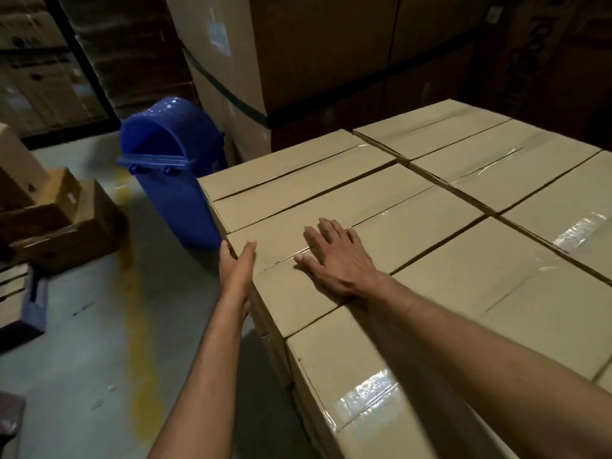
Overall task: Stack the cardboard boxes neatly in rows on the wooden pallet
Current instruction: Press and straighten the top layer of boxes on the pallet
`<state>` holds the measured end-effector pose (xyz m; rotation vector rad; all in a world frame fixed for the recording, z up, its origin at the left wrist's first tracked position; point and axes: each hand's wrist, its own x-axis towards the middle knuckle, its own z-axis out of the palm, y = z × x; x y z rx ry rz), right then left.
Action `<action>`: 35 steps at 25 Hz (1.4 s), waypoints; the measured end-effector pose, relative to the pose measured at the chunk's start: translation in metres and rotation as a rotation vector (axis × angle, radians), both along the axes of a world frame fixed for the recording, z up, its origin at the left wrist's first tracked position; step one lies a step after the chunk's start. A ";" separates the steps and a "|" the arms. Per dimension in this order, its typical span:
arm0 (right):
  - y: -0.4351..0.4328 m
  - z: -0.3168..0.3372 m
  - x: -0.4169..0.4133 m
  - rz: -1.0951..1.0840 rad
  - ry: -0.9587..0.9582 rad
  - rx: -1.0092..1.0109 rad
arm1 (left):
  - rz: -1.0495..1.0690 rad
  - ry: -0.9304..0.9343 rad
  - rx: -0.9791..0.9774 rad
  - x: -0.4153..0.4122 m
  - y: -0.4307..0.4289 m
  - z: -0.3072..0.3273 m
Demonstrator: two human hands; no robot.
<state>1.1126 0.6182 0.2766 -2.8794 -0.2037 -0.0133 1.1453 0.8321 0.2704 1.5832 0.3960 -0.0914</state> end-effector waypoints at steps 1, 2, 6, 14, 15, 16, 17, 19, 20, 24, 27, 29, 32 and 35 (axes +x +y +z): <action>0.011 0.001 0.019 0.006 -0.002 -0.001 | -0.004 0.022 -0.003 0.014 0.004 -0.001; 0.021 0.003 0.038 0.012 0.000 -0.005 | -0.014 0.047 -0.001 0.027 0.009 -0.002; 0.047 0.008 0.109 0.011 0.023 -0.009 | -0.022 0.097 -0.042 0.080 0.034 -0.015; 0.039 0.001 0.142 -0.046 -0.026 -0.081 | -0.072 0.001 -0.039 0.128 0.043 -0.027; 0.040 0.000 0.141 -0.053 -0.038 -0.089 | -0.073 -0.002 -0.039 0.129 0.045 -0.031; 0.040 0.000 0.141 -0.057 -0.046 -0.096 | -0.080 -0.004 -0.039 0.129 0.047 -0.032; 0.040 0.000 0.140 -0.060 -0.054 -0.100 | -0.090 -0.004 -0.039 0.129 0.048 -0.033; 0.041 0.000 0.135 -0.068 -0.073 -0.105 | -0.123 0.019 -0.011 0.127 0.050 -0.033; 0.041 0.000 0.133 -0.067 -0.077 -0.105 | -0.140 0.030 0.009 0.125 0.051 -0.030; 0.034 0.013 0.116 0.005 0.027 -0.073 | -0.126 0.013 0.230 0.116 0.044 -0.004; 0.014 0.021 0.066 -0.004 0.073 -0.019 | -0.184 -0.126 0.780 0.079 0.009 0.019; -0.006 0.023 -0.002 -0.056 0.066 0.039 | -0.349 -0.211 0.899 0.012 -0.034 0.037; -0.063 0.029 -0.138 -0.125 0.028 0.097 | -0.536 -0.255 0.839 -0.116 -0.088 0.048; -0.132 0.028 -0.279 -0.189 0.091 0.068 | -0.663 -0.235 0.871 -0.244 -0.133 0.030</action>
